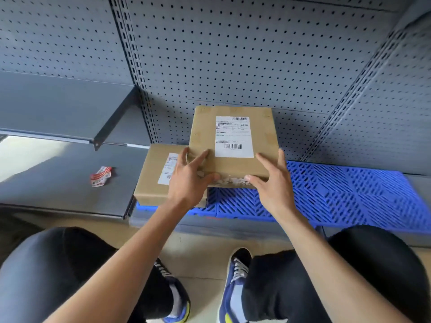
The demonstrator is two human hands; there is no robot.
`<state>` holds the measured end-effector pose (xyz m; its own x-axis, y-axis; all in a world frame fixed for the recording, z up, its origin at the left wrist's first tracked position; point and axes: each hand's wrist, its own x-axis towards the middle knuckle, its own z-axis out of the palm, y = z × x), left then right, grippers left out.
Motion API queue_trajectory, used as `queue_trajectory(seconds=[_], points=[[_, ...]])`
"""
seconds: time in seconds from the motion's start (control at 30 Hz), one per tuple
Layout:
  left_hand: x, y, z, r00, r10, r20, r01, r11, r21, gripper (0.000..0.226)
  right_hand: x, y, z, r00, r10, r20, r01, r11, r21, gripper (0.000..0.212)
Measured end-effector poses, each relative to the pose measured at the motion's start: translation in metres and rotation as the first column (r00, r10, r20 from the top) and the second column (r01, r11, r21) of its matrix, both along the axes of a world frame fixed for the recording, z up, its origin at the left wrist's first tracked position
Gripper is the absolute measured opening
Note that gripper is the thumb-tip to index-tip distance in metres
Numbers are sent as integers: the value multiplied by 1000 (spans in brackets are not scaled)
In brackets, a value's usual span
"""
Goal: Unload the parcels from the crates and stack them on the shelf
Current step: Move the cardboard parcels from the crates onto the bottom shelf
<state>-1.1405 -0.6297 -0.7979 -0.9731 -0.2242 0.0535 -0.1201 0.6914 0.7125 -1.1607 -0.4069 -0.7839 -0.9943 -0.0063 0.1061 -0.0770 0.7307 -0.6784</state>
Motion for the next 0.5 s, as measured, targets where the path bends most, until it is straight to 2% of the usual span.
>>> queue_trajectory(seconds=[0.37, 0.5], points=[[-30, 62, -58, 985, -115, 131, 122, 991, -46, 69, -20, 68, -66, 996, -71, 56, 74, 996, -48, 63], [-34, 73, -80, 968, -169, 185, 190, 977, -97, 73, -22, 78, -96, 992, -101, 70, 104, 994, -39, 62]])
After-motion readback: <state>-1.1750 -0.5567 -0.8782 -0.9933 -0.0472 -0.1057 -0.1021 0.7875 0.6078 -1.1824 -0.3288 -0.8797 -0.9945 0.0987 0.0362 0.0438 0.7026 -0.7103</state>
